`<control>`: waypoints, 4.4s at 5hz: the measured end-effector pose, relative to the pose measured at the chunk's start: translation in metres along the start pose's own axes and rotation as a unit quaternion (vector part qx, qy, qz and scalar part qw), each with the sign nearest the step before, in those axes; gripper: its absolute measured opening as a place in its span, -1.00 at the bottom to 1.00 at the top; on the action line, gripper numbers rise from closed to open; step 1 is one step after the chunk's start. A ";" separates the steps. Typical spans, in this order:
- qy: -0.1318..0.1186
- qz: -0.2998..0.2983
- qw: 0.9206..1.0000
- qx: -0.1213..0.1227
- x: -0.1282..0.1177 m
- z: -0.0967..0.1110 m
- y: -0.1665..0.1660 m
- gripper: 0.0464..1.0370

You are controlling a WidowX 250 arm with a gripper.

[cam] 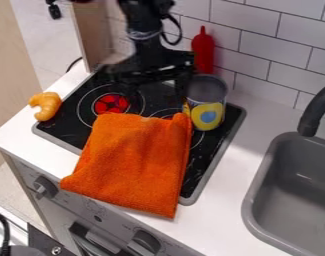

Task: Move the can beside the upper left of burner

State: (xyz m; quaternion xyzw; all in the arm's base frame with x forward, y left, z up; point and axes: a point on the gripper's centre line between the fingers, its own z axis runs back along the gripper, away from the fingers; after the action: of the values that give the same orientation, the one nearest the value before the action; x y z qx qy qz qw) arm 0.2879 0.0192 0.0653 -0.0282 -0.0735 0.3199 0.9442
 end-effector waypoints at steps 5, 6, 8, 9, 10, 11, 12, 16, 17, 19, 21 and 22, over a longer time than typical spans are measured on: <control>-0.019 0.083 0.996 -0.023 0.004 -0.040 -0.063 0.92; -0.024 0.116 0.993 -0.024 0.012 -0.042 -0.065 0.92; -0.045 0.196 0.980 -0.010 0.028 -0.038 -0.052 0.92; -0.063 0.251 0.966 -0.009 0.038 -0.037 -0.043 0.92; -0.073 0.264 0.962 -0.005 0.049 -0.038 -0.035 0.92; -0.088 0.281 0.956 0.002 0.061 -0.043 -0.022 0.92; -0.095 0.292 0.951 0.025 0.068 -0.042 -0.002 0.92; -0.077 0.207 0.974 0.039 0.072 -0.048 0.024 0.92; -0.092 0.183 0.979 0.017 0.059 -0.049 0.010 0.92; -0.051 0.098 0.994 0.024 0.025 -0.037 -0.020 0.92; -0.032 -0.160 0.986 0.016 0.000 -0.025 0.005 0.92; -0.031 -0.262 0.965 0.007 0.009 -0.011 0.035 0.92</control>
State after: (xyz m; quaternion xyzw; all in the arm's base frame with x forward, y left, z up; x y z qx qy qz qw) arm 0.2756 0.0519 0.0521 0.0087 -0.1054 0.0625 0.9924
